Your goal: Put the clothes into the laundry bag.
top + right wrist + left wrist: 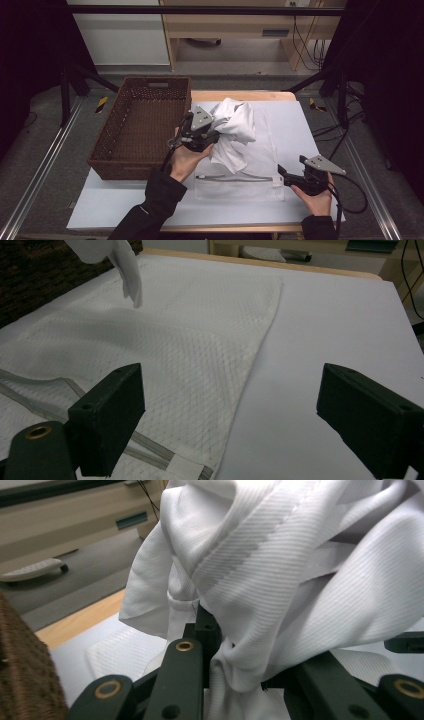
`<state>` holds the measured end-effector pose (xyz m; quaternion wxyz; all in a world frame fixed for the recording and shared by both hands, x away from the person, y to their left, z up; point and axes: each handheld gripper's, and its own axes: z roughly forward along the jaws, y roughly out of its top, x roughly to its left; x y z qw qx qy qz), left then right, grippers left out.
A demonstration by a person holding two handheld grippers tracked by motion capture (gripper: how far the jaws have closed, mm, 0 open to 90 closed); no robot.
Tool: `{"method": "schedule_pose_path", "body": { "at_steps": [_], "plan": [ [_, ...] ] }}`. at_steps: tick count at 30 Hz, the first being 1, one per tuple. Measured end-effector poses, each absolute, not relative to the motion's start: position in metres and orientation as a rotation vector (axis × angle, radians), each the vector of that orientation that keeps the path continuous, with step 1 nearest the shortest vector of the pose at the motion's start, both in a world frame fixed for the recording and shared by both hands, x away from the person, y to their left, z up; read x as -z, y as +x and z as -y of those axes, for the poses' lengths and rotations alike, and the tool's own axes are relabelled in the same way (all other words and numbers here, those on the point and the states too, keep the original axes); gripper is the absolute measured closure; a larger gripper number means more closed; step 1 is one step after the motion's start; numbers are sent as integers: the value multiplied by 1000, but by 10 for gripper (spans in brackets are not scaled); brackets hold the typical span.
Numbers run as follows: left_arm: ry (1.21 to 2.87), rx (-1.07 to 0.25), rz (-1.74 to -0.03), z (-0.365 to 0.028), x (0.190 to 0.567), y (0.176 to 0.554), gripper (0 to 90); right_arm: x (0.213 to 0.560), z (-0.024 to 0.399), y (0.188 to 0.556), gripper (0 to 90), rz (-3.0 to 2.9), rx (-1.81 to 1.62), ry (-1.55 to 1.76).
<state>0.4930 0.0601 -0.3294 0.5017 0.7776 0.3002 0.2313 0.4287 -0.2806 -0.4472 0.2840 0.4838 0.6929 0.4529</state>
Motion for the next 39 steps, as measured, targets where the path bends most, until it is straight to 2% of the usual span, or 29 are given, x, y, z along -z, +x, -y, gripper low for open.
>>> {"method": "schedule_pose_path", "body": {
  "at_steps": [9, 14, 22, 27, 28, 29, 35, 36, 38, 39],
  "plan": [
    [1922, -538, -719, -33, 357, 498, 751, 447, 282, 429, 125, -1854, -1216, 1293],
    [1950, -501, -742, -19, 385, 508, 749, 448, 284, 428, 126, -1850, -1219, 1299],
    [2010, -489, -764, -6, 413, 515, 741, 449, 283, 429, 126, -1860, -1221, 1302],
    [2026, -452, -805, -6, 429, 521, 703, 451, 281, 430, 126, -1870, -1230, 1304],
    [2029, -445, -808, -6, 432, 522, 665, 452, 279, 431, 126, -1877, -1225, 1301],
    [2033, -442, -811, -7, 434, 522, 665, 452, 279, 431, 126, -1877, -1225, 1301],
    [2085, -392, -825, -9, 445, 527, 306, 452, 278, 431, 116, -1881, -1230, 1295],
    [2086, -378, -821, -11, 444, 526, 306, 452, 278, 431, 116, -1881, -1230, 1295],
    [2089, -373, -790, -16, 437, 519, 200, 449, 277, 430, 101, -1874, -1238, 1295],
    [2089, -373, -790, -16, 437, 519, 183, 449, 277, 430, 101, -1874, -1238, 1295]
  ]
}}
